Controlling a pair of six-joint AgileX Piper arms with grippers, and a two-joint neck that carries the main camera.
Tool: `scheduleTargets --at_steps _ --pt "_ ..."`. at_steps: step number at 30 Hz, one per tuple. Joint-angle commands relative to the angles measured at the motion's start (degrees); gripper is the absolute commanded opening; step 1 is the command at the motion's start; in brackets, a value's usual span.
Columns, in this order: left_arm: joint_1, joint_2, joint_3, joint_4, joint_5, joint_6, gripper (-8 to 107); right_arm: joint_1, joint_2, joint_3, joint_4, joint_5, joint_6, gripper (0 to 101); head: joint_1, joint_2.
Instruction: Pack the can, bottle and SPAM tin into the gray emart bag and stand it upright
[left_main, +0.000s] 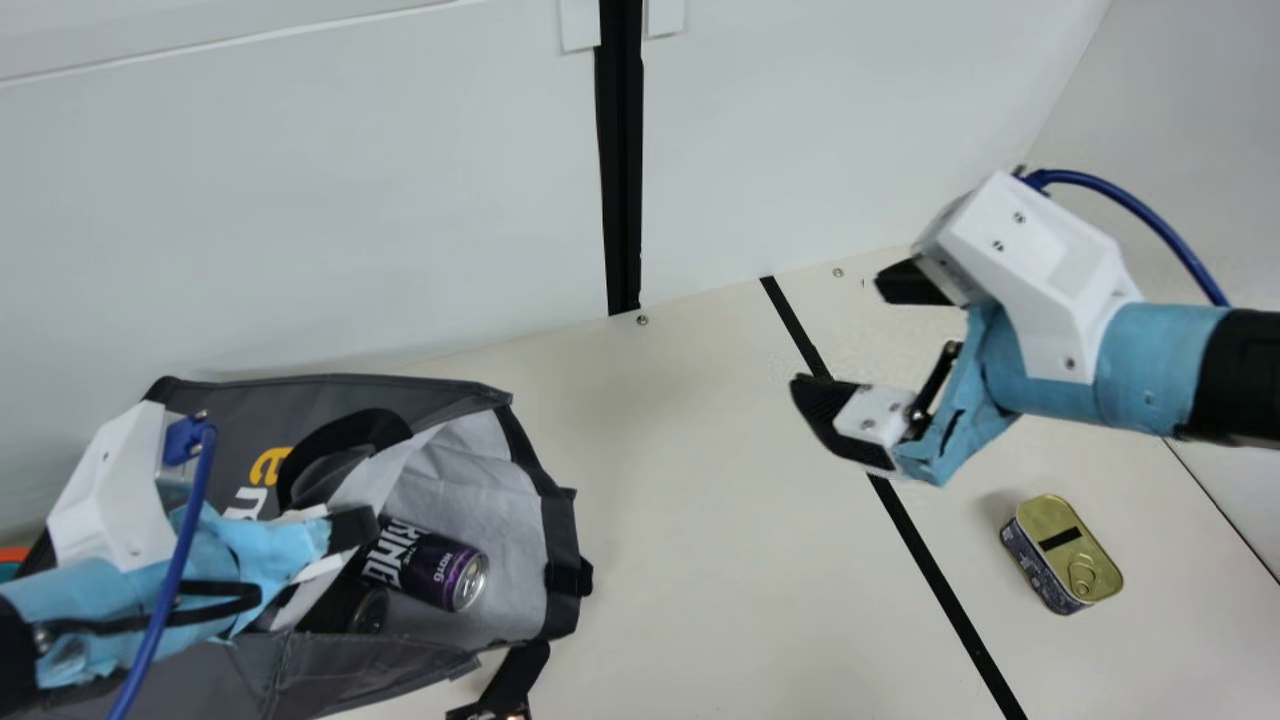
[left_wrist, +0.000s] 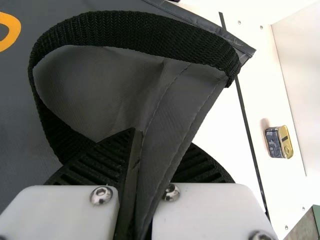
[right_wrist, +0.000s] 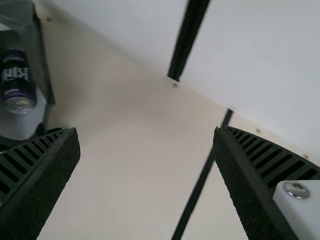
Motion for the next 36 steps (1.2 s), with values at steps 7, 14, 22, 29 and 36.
scheduleTargets --at_steps 7,14,22,29,36 --pt "0.0 0.0 0.0 0.0 0.0 0.0 -8 -2.5 -3.9 -0.4 -7.4 -0.2 7.0 95 -1.3 0.0" --pt "0.0 0.0 0.0 0.0 0.0 0.0 -8 -2.4 -7.0 0.2 -13.5 -0.2 14.0 95 -1.3 0.0" --pt "0.0 0.0 0.0 0.0 0.0 0.0 -8 0.3 -9.6 0.8 -22.1 -0.2 22.6 95 -1.3 0.0" --pt "0.0 0.0 0.0 0.0 0.0 0.0 -8 2.5 -11.2 1.6 -29.0 -0.2 29.0 95 -1.3 0.0" --pt "0.0 0.0 0.0 0.0 0.0 0.0 -8 2.4 -12.5 2.5 -33.1 -0.2 33.0 95 -1.3 0.0"
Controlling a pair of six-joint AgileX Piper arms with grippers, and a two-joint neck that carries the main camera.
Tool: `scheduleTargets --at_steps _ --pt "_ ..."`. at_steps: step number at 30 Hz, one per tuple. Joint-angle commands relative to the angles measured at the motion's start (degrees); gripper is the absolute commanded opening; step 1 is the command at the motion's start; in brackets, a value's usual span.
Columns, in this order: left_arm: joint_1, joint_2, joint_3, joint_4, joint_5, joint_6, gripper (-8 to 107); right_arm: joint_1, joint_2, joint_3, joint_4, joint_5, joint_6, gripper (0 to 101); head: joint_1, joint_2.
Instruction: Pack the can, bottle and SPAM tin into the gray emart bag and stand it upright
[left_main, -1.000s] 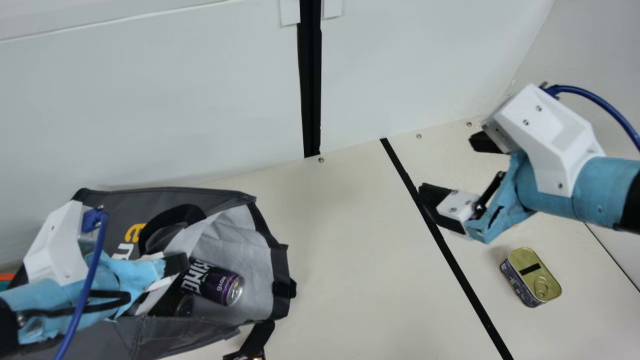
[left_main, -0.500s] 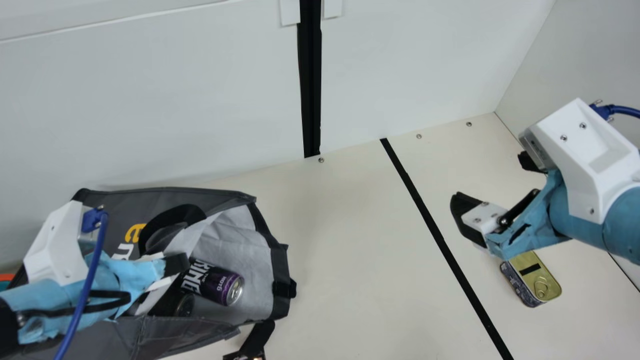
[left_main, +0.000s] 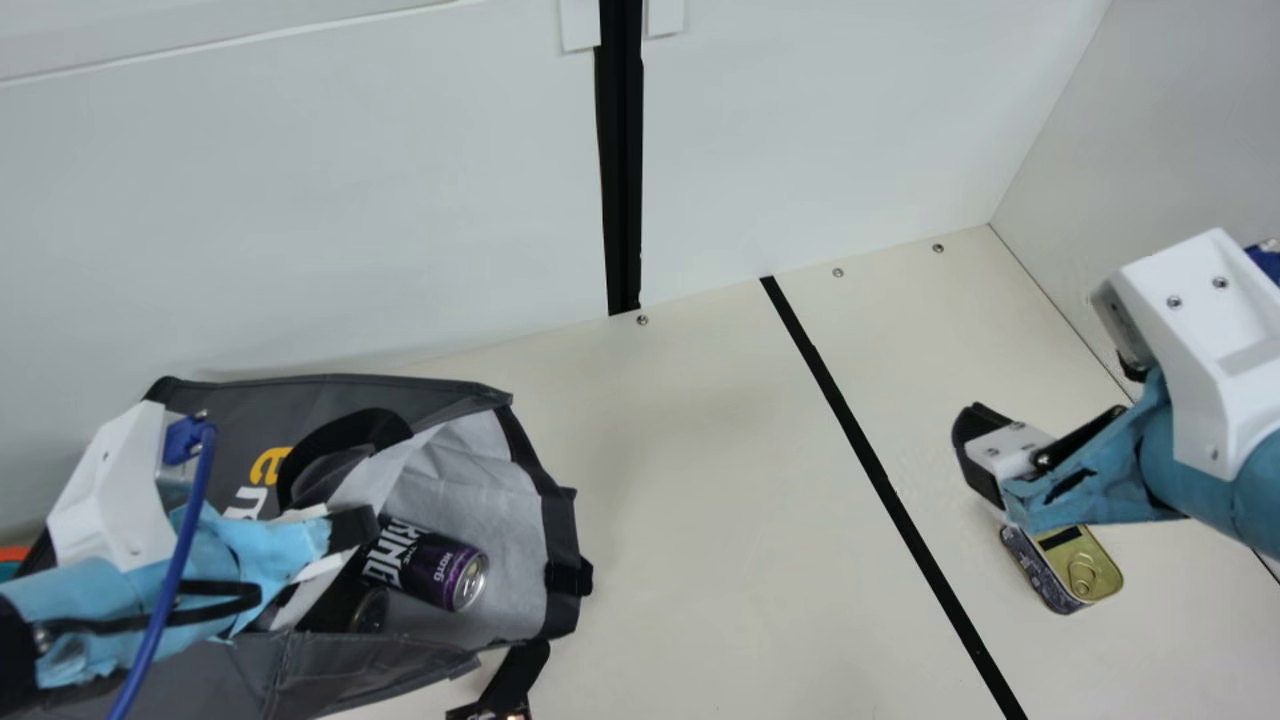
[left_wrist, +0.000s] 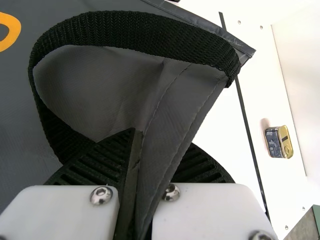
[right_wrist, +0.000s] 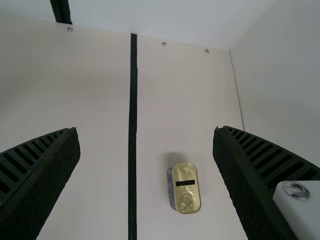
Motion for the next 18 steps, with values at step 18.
scheduleTargets --at_steps 18 --pt "0.0 0.0 0.0 0.0 0.0 0.0 -8 -4.9 -3.5 2.9 -3.5 0.0 5.4 95 -1.3 0.0"
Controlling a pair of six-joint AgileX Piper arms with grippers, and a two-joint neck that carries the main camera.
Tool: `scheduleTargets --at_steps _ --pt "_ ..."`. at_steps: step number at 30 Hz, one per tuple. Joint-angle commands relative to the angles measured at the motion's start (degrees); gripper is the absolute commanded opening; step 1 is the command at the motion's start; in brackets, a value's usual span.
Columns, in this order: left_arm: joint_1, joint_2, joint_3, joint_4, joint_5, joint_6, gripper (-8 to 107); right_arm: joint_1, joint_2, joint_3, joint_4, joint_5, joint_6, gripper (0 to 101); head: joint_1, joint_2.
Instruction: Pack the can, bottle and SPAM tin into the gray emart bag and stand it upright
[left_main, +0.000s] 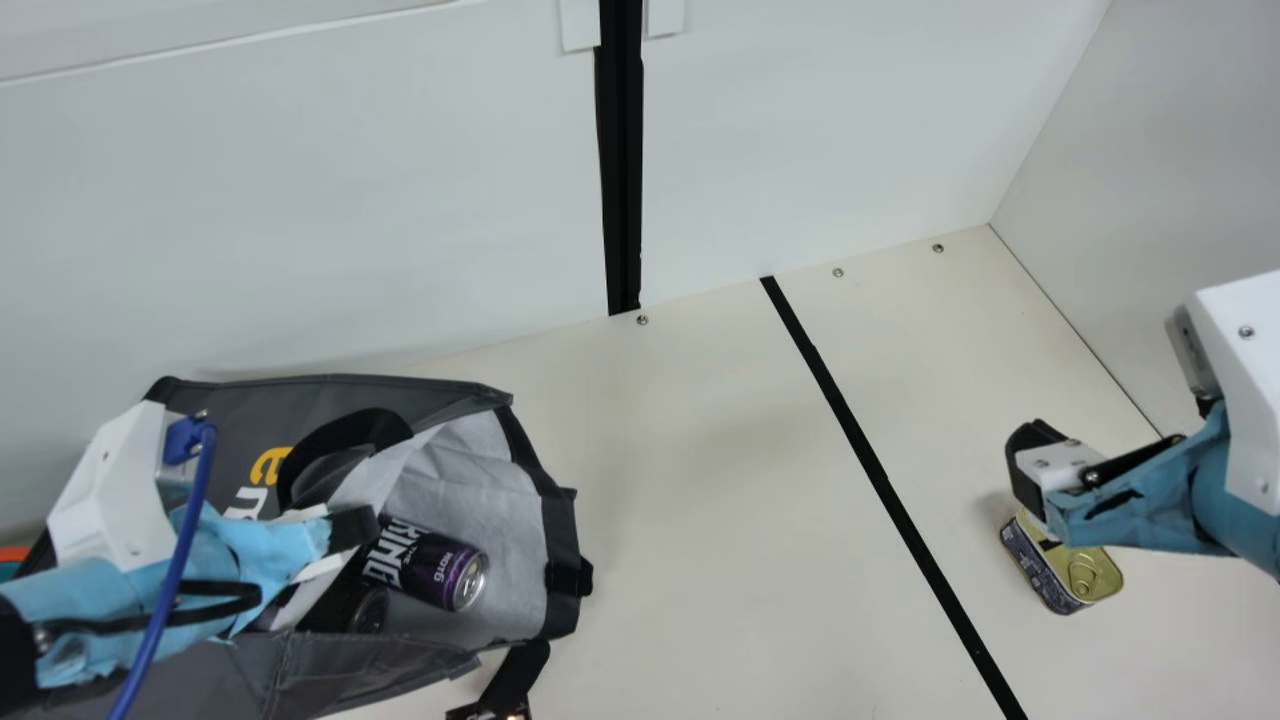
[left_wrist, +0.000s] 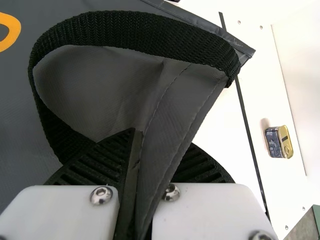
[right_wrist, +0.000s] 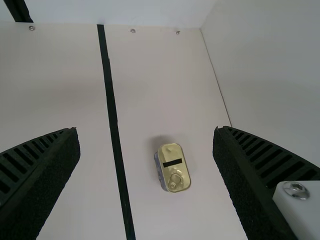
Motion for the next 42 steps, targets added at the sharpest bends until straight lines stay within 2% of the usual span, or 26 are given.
scheduleTargets --at_steps 1,20,42 --pt "0.0 0.0 0.0 0.0 0.0 0.0 -8 -0.6 -0.2 0.2 -0.1 0.0 0.7 95 -1.3 0.0" --pt "0.0 0.0 0.0 0.0 0.0 0.0 -8 -4.3 -3.0 3.0 0.7 0.0 10.8 95 -1.3 0.0" --pt "0.0 0.0 0.0 0.0 0.0 0.0 -8 -7.7 -3.4 4.7 1.4 0.0 11.5 95 -1.3 0.0"
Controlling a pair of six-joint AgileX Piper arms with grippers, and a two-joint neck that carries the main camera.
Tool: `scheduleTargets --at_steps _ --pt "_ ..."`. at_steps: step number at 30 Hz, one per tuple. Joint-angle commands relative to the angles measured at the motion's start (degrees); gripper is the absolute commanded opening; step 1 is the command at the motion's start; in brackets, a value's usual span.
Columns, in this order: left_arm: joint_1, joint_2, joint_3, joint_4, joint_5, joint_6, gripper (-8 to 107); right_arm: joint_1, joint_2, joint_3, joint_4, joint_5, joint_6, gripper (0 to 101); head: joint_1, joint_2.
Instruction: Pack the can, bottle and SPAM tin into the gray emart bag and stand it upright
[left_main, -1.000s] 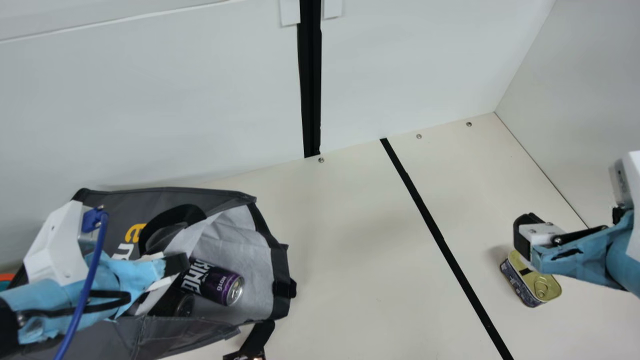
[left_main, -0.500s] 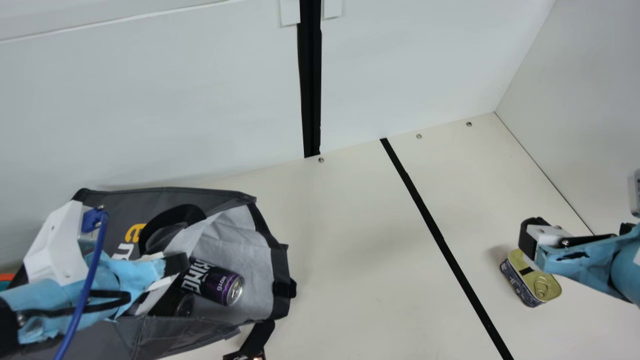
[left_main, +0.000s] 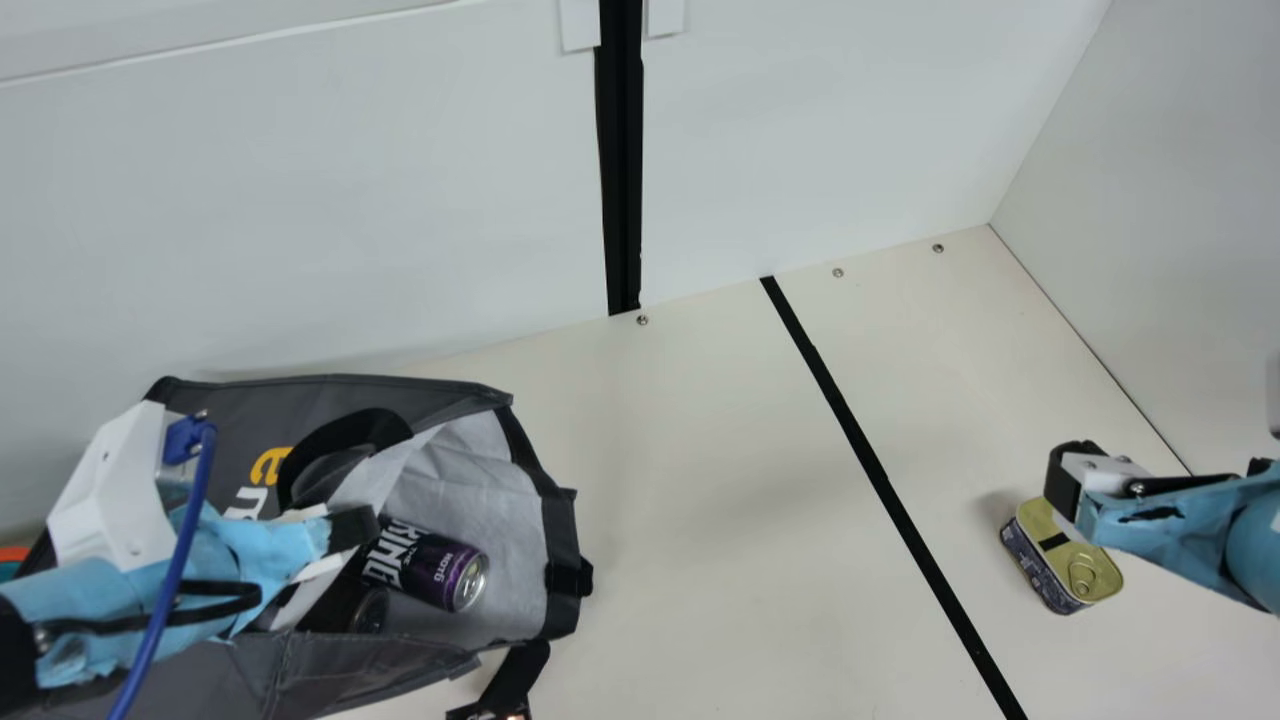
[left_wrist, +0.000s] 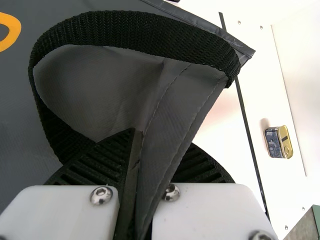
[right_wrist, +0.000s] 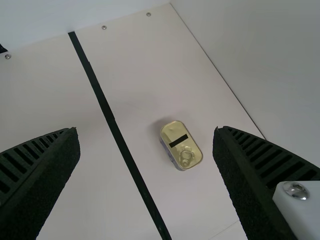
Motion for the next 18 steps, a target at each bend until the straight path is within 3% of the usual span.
scheduleTargets --at_steps 1,10,18 --pt "0.0 0.0 0.0 0.0 0.0 0.0 -8 -0.2 0.1 0.2 0.2 0.0 -0.3 95 -1.3 -0.1" --pt "0.0 0.0 0.0 0.0 0.0 0.0 -8 -2.0 1.3 1.2 1.0 0.0 -3.1 95 -1.3 -0.1" --pt "0.0 0.0 0.0 0.0 0.0 0.0 -8 -5.8 3.4 1.6 3.0 0.0 -9.9 95 -1.3 -0.1"
